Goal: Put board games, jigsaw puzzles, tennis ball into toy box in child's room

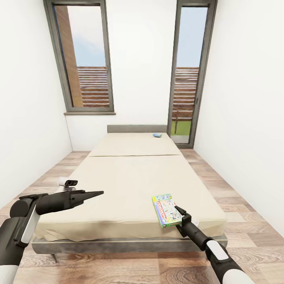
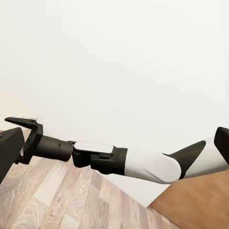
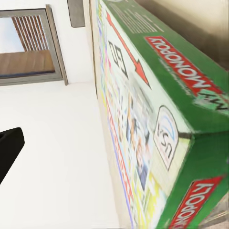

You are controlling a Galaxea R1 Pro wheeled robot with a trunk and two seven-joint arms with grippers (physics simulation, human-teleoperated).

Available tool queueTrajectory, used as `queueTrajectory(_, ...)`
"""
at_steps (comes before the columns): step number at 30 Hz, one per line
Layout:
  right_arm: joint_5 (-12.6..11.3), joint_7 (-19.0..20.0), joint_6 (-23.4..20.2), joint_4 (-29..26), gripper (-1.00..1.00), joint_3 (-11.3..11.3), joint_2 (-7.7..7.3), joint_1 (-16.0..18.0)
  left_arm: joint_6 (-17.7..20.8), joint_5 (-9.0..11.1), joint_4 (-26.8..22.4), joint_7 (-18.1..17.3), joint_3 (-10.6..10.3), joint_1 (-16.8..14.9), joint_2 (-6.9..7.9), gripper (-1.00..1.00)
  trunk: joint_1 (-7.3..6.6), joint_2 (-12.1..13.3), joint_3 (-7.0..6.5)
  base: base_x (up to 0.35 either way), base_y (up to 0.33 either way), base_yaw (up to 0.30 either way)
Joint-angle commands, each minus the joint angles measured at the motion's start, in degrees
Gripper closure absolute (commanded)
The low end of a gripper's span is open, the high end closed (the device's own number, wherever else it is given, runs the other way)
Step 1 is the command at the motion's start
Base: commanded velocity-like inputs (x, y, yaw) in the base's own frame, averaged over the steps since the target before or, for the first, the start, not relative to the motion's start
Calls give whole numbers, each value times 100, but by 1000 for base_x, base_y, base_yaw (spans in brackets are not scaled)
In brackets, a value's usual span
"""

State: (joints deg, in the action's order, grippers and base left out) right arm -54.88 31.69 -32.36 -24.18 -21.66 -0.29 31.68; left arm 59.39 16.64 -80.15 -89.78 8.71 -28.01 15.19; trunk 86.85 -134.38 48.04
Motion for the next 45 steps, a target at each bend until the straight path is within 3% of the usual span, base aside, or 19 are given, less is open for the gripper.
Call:
queueTrajectory(1, -17, 0, -53, 52, -100, -27, 2, 7, 61, -3, -1, -22, -1, -3, 2, -100, -1, -3, 6, 0, 0, 0)
queueTrajectory(28, -17, -128, -111, 212, -100, -23, 2, 14, 61, 2, -1, -22, -1, -3, 1, -100, -1, -3, 6, 0, 0, 0)
queueTrajectory(29, -19, -128, -140, 212, 100, -23, 2, 14, 61, 4, -1, -22, -1, -3, 0, -100, -1, -3, 6, 0, 0, 0)
queueTrajectory(45, -17, -128, -390, 212, 100, -23, 2, 14, 61, 0, -1, -22, -1, -3, -7, -100, -1, -3, 6, 0, 0, 0)
